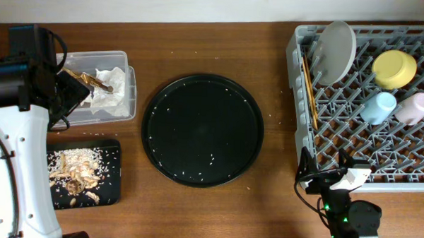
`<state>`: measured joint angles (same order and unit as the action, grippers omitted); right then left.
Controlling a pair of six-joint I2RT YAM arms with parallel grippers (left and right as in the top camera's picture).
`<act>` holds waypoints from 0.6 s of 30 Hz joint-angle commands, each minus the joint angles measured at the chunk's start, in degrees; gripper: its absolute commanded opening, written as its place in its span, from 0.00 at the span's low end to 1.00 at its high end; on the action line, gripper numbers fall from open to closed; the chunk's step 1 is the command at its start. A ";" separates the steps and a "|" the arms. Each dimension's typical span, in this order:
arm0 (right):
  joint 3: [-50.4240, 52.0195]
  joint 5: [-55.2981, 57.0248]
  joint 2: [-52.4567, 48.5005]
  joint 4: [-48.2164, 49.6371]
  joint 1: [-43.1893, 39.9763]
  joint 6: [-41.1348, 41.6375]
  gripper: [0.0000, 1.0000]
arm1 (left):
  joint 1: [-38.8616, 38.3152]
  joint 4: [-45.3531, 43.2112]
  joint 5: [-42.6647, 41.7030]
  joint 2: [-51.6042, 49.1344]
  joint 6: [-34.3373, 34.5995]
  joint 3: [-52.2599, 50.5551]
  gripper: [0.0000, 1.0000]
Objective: Sort waste into correct bins and load items into the dishwasher rack
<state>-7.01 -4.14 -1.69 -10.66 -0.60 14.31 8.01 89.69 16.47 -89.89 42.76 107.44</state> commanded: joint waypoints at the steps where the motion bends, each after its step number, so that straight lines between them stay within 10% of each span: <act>1: 5.05 -0.37 1.51 7.23 -3.19 -0.50 0.98 | 0.04 0.00 0.37 0.13 0.50 0.22 1.00; 8: 6.69 -1.68 1.51 6.58 -6.16 -16.37 0.98 | 0.04 0.00 0.35 0.13 0.50 0.22 0.99; 18: 6.69 -1.60 1.51 6.60 -4.66 -16.65 0.98 | 0.04 0.00 0.37 0.13 0.52 0.22 0.99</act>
<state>-0.69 -5.06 -0.69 -3.84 -5.52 -2.20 8.01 89.69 16.47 -89.89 42.76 107.44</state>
